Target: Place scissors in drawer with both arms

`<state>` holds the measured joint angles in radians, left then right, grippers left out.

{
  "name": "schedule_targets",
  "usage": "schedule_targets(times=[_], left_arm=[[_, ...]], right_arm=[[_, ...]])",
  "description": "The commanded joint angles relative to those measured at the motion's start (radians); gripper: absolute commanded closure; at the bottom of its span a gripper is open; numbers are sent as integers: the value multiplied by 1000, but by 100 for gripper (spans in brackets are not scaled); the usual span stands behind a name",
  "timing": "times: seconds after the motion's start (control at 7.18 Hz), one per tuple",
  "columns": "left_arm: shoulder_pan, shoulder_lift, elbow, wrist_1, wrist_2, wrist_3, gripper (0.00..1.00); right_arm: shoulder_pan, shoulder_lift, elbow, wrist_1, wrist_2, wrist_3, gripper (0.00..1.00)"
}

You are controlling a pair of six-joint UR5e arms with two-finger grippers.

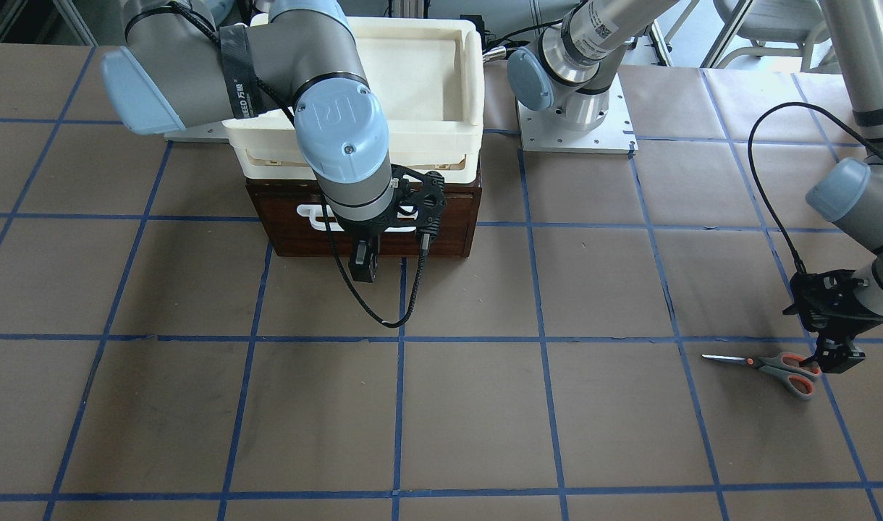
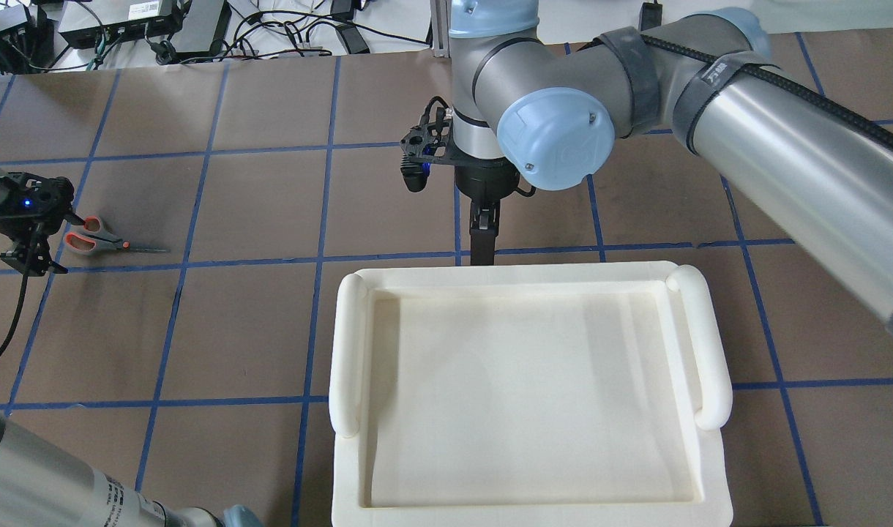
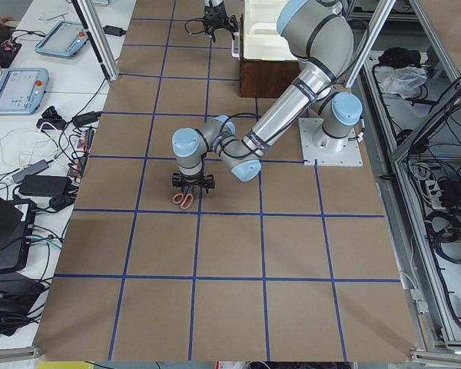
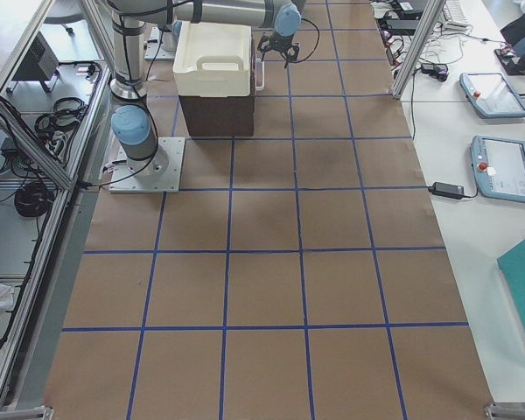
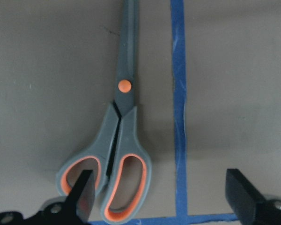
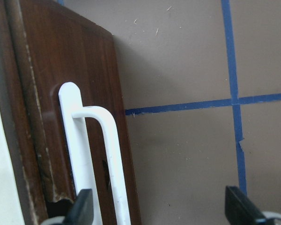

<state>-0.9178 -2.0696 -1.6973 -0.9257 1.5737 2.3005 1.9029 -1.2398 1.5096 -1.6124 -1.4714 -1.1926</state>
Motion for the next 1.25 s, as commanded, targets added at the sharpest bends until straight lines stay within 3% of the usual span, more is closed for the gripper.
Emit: schedule_targets(times=[0.0, 0.42, 1.11], left_arm=[[-12, -16, 2, 16, -62, 124, 1], [-12, -55, -2, 16, -61, 201, 5], [-36, -86, 2, 53, -55, 139, 17]], right_arm=[[5, 6, 1, 20, -68, -126, 0], [7, 8, 12, 11, -61, -137, 0], [4, 29, 57, 5, -57, -137, 4]])
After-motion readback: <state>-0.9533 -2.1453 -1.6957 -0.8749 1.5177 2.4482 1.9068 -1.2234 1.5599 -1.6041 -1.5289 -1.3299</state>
